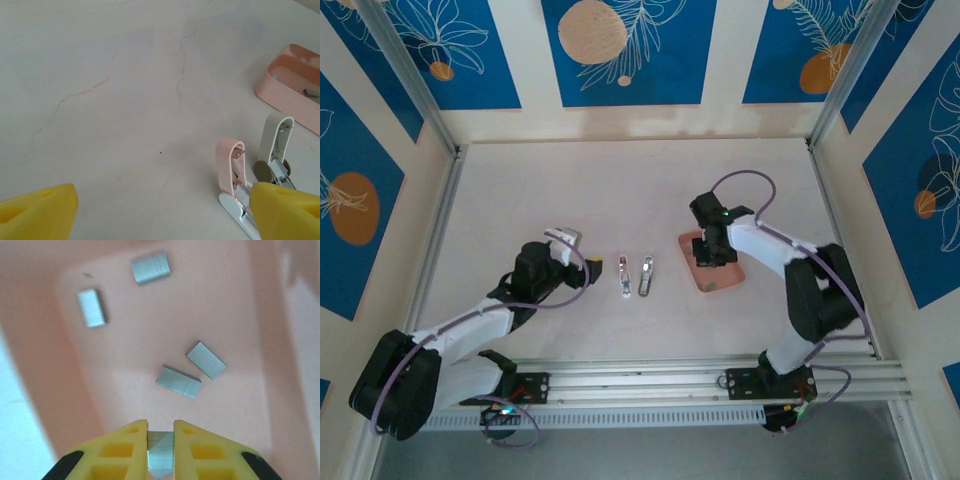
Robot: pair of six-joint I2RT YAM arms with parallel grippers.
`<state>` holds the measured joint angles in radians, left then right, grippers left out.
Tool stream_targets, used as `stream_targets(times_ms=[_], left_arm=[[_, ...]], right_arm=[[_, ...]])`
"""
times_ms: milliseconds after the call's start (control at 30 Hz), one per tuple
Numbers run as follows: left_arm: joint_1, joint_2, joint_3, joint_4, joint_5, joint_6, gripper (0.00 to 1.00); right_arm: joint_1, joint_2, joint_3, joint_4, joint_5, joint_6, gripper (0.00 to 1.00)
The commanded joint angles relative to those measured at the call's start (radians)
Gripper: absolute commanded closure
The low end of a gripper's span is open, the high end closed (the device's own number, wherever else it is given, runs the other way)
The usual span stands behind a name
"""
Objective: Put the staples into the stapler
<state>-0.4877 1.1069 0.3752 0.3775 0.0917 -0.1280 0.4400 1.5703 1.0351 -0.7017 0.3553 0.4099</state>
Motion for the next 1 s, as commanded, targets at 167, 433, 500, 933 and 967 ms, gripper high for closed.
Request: stream_targets(times_ms=[167,433,500,933,967], left_arm=[[-0.004,-0.025,-0.029,0.071,-0.002,-0.021,0.11],[-0.005,-0.053,-0.07,0.098,-0.011,-0.012,0.11],[-0.004,-0.049,-0.084,0.118,-0.009,-0.018,0.11],[-0.005,-0.042,-0.16,0.217,-0.058,-0.01,0.1],[-0.005,-0.038,-0.163,0.222,-0.064,-0.003,0.1]], right_arm=[[0.098,-0.278,-0.188,0.267,0.031,0.143,0.83],[0.168,-0.338,-0.206,0.239,0.12,0.206,0.83],[0.19,-0.343,-0.208,0.236,0.141,0.221,0.83],[0.369,-0.283,-0.141,0.218,0.243,0.352,0.83],[0.388,-0.268,-0.129,0.207,0.257,0.365,0.83]])
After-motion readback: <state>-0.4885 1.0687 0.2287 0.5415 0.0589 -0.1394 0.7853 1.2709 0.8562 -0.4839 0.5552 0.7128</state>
